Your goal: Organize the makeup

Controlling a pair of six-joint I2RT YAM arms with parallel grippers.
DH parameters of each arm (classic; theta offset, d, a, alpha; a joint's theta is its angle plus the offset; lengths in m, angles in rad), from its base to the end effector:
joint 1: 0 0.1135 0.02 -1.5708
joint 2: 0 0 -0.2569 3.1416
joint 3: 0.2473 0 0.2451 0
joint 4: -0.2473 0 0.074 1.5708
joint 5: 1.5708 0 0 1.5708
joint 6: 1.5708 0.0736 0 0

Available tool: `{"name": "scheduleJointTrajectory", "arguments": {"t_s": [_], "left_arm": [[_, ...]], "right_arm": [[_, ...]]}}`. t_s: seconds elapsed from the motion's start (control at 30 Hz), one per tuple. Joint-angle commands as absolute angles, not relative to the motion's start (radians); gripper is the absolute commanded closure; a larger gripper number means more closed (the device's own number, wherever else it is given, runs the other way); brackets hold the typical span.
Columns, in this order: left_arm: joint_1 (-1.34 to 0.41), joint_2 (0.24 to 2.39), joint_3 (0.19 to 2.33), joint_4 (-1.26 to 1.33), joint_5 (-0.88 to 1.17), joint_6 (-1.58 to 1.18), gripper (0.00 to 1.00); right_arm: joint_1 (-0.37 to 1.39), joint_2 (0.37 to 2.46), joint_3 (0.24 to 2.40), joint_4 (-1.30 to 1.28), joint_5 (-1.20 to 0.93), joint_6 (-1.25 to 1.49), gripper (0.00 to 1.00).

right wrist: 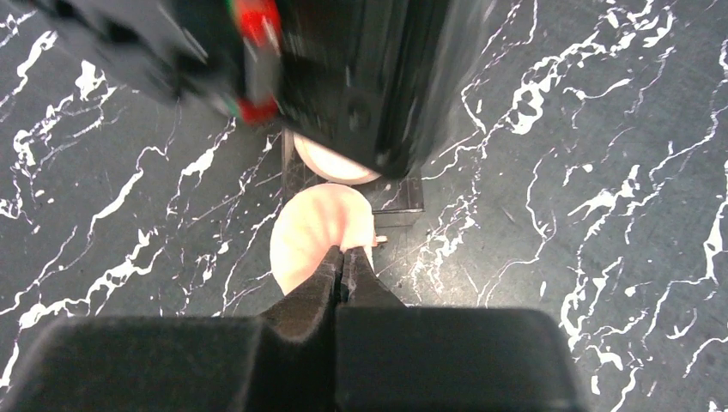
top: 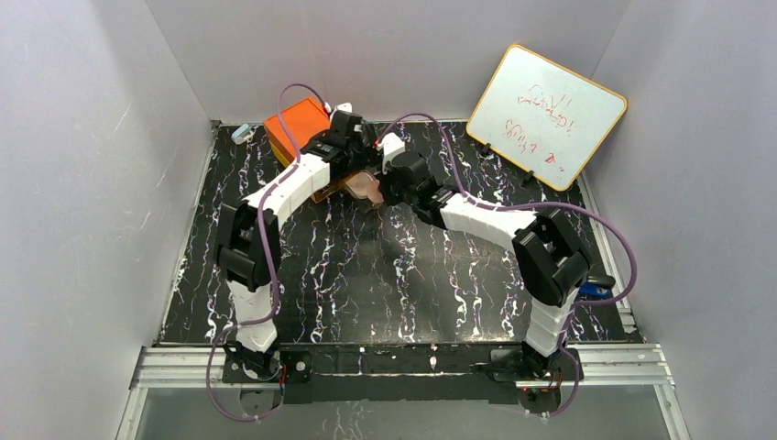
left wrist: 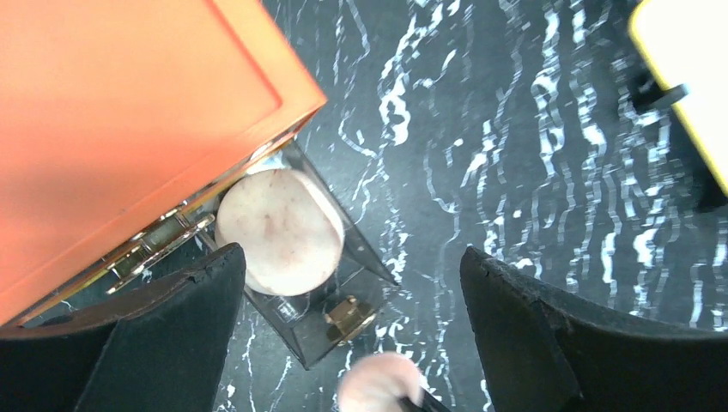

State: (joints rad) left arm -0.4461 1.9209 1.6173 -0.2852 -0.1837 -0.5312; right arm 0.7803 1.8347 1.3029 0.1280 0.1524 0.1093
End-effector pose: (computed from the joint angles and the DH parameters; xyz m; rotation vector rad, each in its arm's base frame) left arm 0.4339 -0.1926 0.2597 -0.1990 2.1623 -0.3680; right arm 0.3328 0.3137 0.2351 -0.5611 1.9142 0.4286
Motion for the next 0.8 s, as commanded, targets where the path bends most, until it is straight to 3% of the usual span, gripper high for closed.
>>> {"name": "scheduleJointTrajectory", "arguments": {"t_s": [0.0, 0.77], "left_arm": [[-0.44, 1.789, 1.662, -0.261, -0.199, -0.506, 0.06], [-0.282, 1.591, 1.627, -0.358, -0.393, -0.327, 0.02]], "right_arm": [[0.781, 1.857, 1.361, 0.133, 0.14, 0.109, 0.99], [0.773, 2.116, 1.606, 0.137, 0.106, 0.08, 0.99]]}}
